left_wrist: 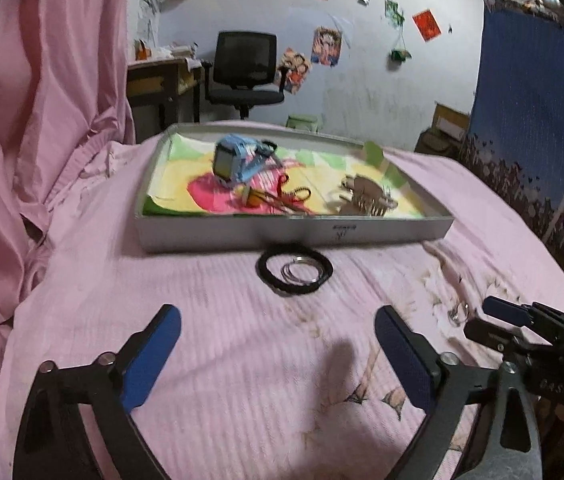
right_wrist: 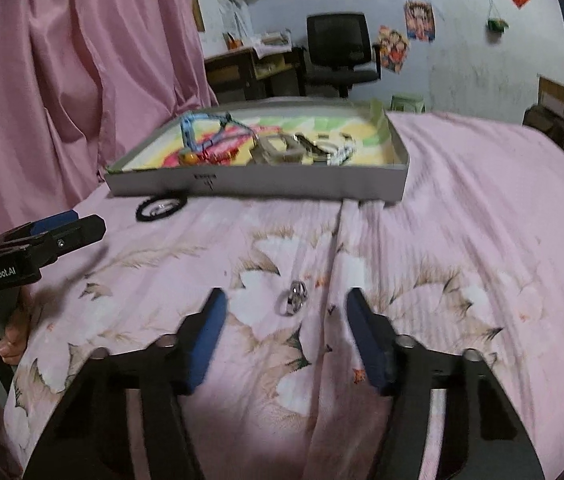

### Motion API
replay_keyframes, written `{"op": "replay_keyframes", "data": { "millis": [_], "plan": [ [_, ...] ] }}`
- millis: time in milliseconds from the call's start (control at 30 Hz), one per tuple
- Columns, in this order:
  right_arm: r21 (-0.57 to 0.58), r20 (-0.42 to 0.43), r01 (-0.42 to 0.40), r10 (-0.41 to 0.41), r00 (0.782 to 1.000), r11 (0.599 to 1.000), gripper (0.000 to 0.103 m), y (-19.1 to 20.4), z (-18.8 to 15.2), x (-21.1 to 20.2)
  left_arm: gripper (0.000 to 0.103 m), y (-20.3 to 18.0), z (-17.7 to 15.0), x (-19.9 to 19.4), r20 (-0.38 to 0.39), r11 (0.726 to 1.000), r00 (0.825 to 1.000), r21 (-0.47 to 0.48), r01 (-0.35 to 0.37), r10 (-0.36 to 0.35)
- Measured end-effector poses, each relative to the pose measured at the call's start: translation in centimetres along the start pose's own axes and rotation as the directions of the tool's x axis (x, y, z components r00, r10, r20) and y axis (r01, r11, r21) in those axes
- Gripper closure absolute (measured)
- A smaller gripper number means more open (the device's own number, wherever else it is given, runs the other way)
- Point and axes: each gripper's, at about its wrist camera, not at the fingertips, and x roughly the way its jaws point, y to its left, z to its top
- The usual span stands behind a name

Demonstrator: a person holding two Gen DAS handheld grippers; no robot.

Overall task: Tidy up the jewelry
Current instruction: 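Grasp the small silver ring with the right gripper while the left grasps the black hair tie, then lift and carry the silver ring and hair tie into the tray with both grippers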

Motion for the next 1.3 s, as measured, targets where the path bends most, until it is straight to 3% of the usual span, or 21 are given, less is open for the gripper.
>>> {"op": "replay_keyframes", "data": {
  "millis": [167,233,333,667,800,933,1300],
  "plan": [
    [0.009,-0.065,-0.011,0.012,0.998,1.000,0.077,0.1,-0.2,1.8,0.024,0.0,0.7,1.6,-0.056,1.000,0.998,0.002,0.010,-0.010],
    [0.012,-0.080,-0.018,0.019,0.997,1.000,0.089,0.2,-0.1,2.5,0.027,0.0,1.1,2.2,-0.065,1.000,0.998,0.002,0.015,-0.015],
    [0.015,-0.090,-0.031,0.032,0.995,0.999,0.098,0.4,0.4,3.5,0.033,-0.1,1.8,3.3,-0.090,1.000,0.996,0.007,0.025,-0.024],
    [0.013,-0.080,-0.063,0.064,0.995,0.998,0.098,0.9,2.0,5.3,0.044,-0.7,3.3,6.6,-0.181,0.997,0.982,0.050,0.064,-0.054],
    [0.027,-0.079,-0.076,0.078,0.994,0.997,0.098,0.7,2.2,5.6,0.053,-0.8,3.4,7.6,-0.215,0.995,0.975,0.061,0.075,-0.060],
    [0.034,-0.081,-0.084,0.087,0.993,0.996,0.098,0.6,2.3,5.9,0.071,-1.1,3.4,8.0,-0.237,0.994,0.969,0.070,0.088,-0.069],
    [0.023,-0.070,-0.104,0.106,0.992,0.994,0.098,0.7,2.4,5.9,0.074,-1.2,3.0,6.9,-0.197,0.990,0.975,0.075,0.116,-0.099]
  ]
}}
